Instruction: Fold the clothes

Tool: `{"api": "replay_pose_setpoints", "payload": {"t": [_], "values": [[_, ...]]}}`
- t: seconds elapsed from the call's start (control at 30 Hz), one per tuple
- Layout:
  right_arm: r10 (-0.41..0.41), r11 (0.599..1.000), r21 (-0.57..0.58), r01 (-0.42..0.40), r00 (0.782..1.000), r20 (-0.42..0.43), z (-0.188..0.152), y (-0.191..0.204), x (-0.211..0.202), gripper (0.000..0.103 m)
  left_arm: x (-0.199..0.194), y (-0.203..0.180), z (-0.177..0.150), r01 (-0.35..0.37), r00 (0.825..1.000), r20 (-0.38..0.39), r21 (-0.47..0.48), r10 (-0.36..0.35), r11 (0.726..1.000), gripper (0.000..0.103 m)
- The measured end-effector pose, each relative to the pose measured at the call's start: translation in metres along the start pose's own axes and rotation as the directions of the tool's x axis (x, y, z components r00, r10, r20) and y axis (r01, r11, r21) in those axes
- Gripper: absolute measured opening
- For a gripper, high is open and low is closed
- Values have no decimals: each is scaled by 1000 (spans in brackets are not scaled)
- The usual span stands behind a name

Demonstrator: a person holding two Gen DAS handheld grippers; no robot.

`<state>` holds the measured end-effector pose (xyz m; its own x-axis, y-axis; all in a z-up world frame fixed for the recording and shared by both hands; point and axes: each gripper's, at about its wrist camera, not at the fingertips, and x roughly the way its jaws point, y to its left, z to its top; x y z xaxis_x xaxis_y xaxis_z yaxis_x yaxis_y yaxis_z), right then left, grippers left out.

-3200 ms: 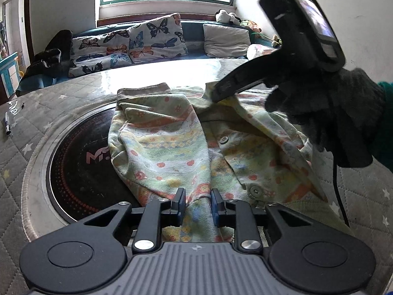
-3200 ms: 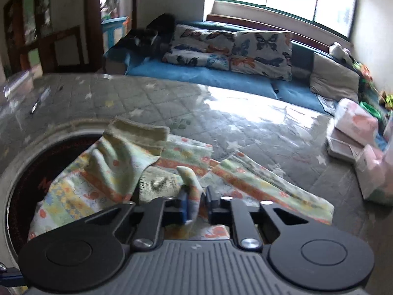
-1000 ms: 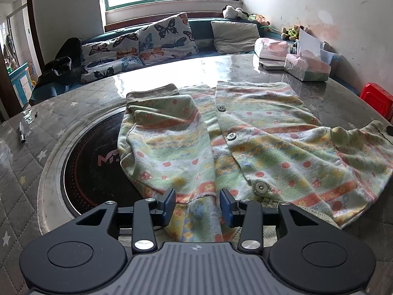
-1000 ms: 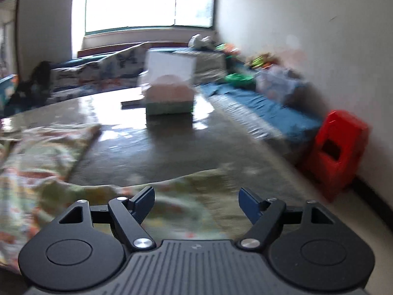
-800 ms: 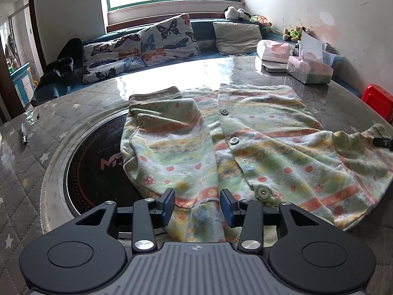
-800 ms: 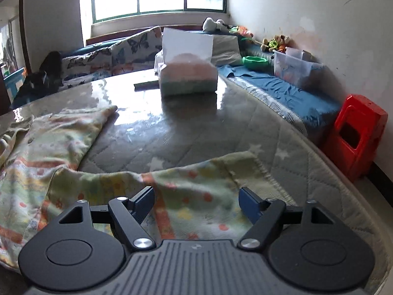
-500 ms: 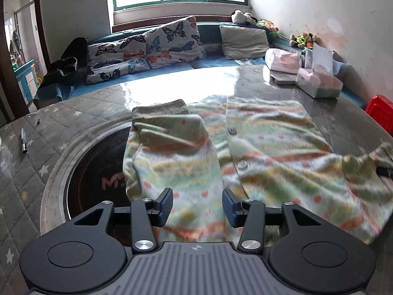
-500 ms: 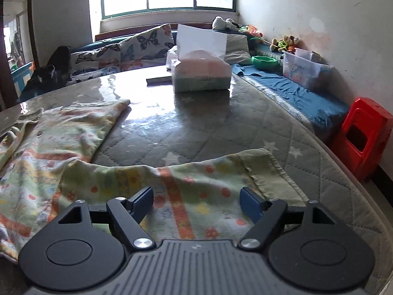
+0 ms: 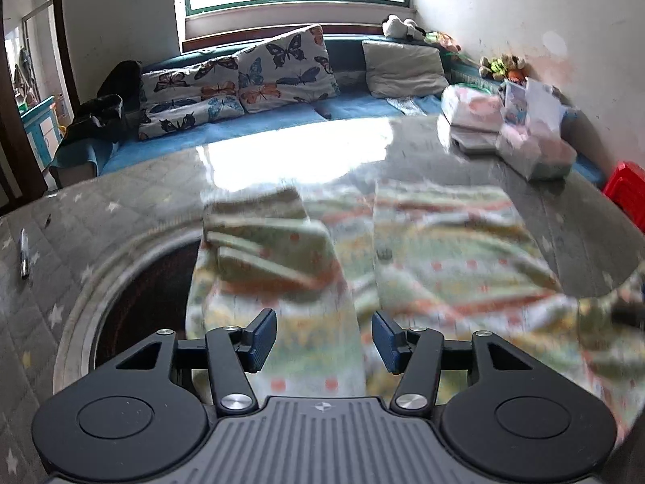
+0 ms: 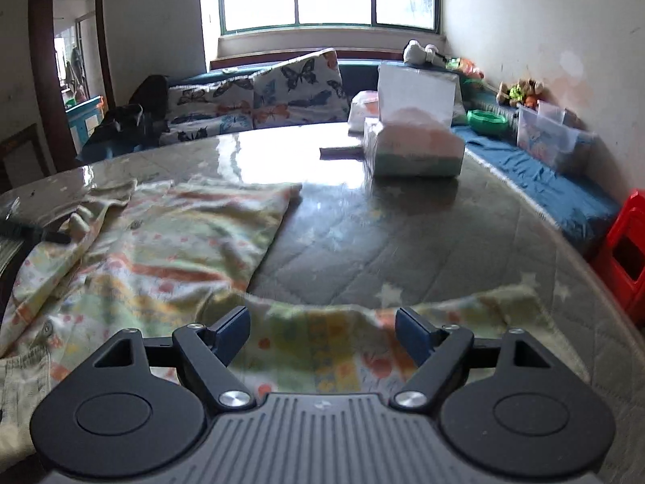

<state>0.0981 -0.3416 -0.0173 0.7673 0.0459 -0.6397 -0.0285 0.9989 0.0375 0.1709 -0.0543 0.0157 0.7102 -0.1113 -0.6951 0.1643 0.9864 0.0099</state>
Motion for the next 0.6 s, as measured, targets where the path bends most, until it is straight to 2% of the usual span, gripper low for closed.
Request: {"api": "replay_pose_setpoints", "payload": {"t": [0.27,0.4,0.5,0.57,0.6], "values": [[35,999,25,-35,999,-14,-8,-1,-1,81,50,-4,44,-43,999,-10,17,43,999,55],[53,998,30,-52,998,-17,-9,-1,-1,81,78,-8,53,-71,996,-49,52,74,996,54],[60,998,36,-59,998,-20,-10,-2,0,81,92,-11,51,-86,993,-80,85,92,993,45],[64,997,35,-63,998,-26,-11,-1,1,81,96,-10,49,-92,991,-88,93,101,991,31],[66,997,35,-65,997,-29,-12,-1,1,81,96,-9,48,-94,991,-89,94,102,991,28]]}}
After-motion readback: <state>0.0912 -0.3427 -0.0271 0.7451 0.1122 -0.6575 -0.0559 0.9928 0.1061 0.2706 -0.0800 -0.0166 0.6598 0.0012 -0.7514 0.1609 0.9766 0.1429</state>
